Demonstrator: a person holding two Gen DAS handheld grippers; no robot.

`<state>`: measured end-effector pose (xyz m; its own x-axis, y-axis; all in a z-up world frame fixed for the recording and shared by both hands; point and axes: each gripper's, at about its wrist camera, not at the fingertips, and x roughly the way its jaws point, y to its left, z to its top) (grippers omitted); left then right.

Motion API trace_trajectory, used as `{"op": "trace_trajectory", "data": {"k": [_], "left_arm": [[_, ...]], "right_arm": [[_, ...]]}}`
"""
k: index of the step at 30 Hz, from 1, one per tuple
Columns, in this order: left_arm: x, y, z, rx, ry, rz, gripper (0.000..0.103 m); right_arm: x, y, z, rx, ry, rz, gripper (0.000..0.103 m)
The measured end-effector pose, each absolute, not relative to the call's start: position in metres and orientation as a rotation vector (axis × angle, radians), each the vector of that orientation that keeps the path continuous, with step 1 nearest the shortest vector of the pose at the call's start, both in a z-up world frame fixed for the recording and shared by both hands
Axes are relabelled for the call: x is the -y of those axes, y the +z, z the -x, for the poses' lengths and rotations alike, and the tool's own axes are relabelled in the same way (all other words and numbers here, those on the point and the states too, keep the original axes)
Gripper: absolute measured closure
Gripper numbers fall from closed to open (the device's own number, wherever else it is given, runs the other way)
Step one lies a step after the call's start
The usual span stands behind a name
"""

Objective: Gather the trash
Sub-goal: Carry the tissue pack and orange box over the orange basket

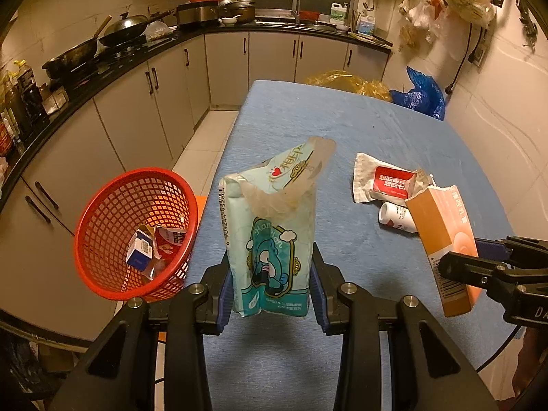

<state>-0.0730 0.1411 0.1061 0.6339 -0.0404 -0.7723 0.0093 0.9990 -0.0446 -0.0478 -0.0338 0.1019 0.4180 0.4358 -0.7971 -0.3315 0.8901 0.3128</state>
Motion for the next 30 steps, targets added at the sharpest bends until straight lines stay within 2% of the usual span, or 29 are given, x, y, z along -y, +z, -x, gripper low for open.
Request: {"op": "trace_trajectory", "data": {"k": [30], "left_arm": [[-0.159, 0.112, 0.087, -0.872, -0.027, 0.061, 0.067]], "right_arm": [[0.022, 0.109, 0.054, -1.046, 0.399, -0.100, 0.052]]}}
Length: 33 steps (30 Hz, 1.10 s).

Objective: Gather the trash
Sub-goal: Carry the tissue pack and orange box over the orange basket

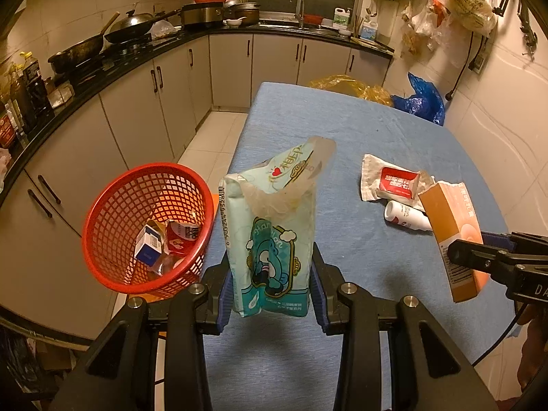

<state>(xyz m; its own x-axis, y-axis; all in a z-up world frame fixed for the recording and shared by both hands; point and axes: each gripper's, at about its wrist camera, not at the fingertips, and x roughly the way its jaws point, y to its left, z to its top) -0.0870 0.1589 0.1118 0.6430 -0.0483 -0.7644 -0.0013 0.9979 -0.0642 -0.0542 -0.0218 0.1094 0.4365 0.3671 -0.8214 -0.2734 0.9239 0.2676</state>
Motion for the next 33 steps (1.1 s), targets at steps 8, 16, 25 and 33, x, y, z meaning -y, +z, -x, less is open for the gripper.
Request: {"op": "trace_trajectory", "data": {"k": [8, 16, 25, 33], "left_arm": [[-0.178, 0.115, 0.090, -0.857, 0.001, 0.072, 0.067], [-0.206, 0.116, 0.094, -0.850, 0.035, 0.084, 0.067], [-0.238, 0.112, 0.092, -0.855, 0.066, 0.103, 0.066], [-0.287, 0.105, 0.083, -0.871, 0.110, 0.177, 0.066]], "right_arm": [[0.000, 0.110, 0.055, -1.051, 0.422, -0.078, 0.052], [-0.030, 0.111, 0.050, -1.052, 0.454, -0.062, 0.052], [-0.068, 0.114, 0.039, -1.049, 0.488, -0.052, 0.052], [-0.115, 0.122, 0.020, -1.041, 0.547, -0.030, 0.052]]}}
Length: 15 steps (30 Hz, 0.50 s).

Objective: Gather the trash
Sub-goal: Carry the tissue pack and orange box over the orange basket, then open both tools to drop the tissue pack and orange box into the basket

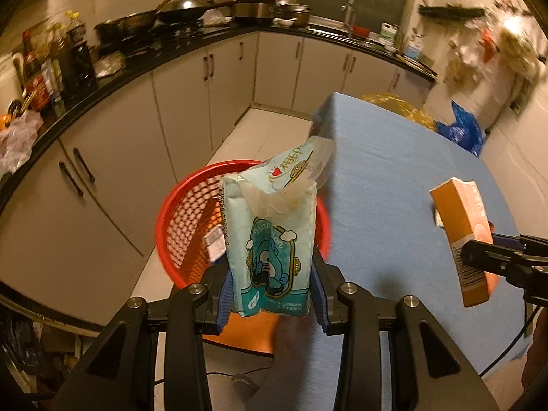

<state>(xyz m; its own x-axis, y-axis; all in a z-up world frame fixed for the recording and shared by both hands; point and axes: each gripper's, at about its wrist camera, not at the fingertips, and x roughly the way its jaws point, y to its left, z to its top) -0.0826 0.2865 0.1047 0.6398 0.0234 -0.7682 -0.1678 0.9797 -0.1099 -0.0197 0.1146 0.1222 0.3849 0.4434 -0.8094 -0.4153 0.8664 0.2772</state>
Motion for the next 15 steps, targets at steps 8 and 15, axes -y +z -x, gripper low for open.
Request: {"op": "trace_trajectory", "data": {"k": [8, 15], "left_arm": [[-0.327, 0.084, 0.060, -0.923, 0.109, 0.238, 0.065], [-0.337, 0.068, 0.051, -0.963, 0.073, 0.252, 0.064]], "right_arm": [[-0.163, 0.119, -0.015, -1.063, 0.604, -0.023, 0.052], [-0.194, 0.113, -0.041, -1.092, 0.638, -0.034, 0.052]]}}
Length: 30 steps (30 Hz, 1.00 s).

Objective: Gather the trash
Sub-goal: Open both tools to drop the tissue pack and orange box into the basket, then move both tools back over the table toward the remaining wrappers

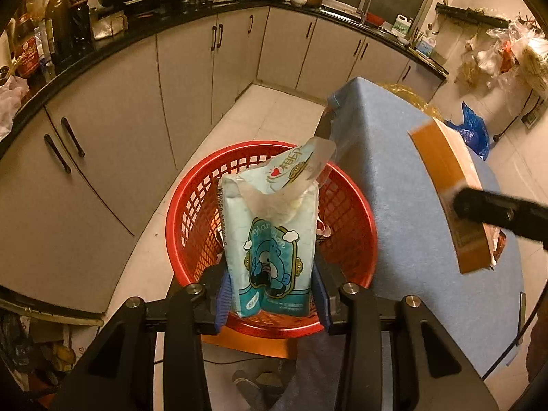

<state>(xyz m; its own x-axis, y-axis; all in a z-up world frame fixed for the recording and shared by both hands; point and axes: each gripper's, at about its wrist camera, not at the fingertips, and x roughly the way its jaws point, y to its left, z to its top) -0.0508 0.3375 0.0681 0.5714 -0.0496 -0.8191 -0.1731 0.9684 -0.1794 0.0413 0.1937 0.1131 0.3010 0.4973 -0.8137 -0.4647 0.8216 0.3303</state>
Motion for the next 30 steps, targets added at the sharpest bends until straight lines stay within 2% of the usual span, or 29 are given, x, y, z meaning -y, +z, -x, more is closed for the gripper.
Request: {"op": "trace_trajectory", "data": {"k": [8, 9, 11, 12, 14, 19, 23, 30], "left_arm": [[-0.340, 0.066, 0.044, -0.966, 0.066, 0.241, 0.061], [-0.340, 0.066, 0.043, -0.964, 0.066, 0.243, 0.057], [-0.340, 0.065, 0.042, -0.963, 0.069, 0.249, 0.048], [-0.340, 0.066, 0.041, -0.963, 0.072, 0.251, 0.040], [-0.342, 0.067, 0.042, -0.956, 0.078, 0.256, 0.036], [-0.338, 0.074, 0.044, -0.940, 0.101, 0.246, 0.035], [-0.326, 0.081, 0.054, -0.905, 0.135, 0.214, 0.035], [-0.294, 0.091, 0.057, -0.893, 0.101, 0.189, 0.035]], "right_arm": [[-0.227, 0.113, -0.064, -1.083, 0.675, -0.022, 0.049], [-0.229, 0.114, -0.066, -1.083, 0.683, -0.024, 0.046], [-0.230, 0.118, -0.069, -1.063, 0.678, -0.027, 0.031], [-0.229, 0.120, -0.069, -1.057, 0.681, -0.034, 0.031], [-0.222, 0.124, -0.069, -1.050, 0.674, -0.049, 0.031], [-0.196, 0.136, -0.059, -1.007, 0.643, -0.077, 0.031], [-0.166, 0.139, -0.039, -0.953, 0.563, -0.054, 0.020], [-0.112, 0.126, -0.010, -0.948, 0.439, -0.033, 0.014]]}}
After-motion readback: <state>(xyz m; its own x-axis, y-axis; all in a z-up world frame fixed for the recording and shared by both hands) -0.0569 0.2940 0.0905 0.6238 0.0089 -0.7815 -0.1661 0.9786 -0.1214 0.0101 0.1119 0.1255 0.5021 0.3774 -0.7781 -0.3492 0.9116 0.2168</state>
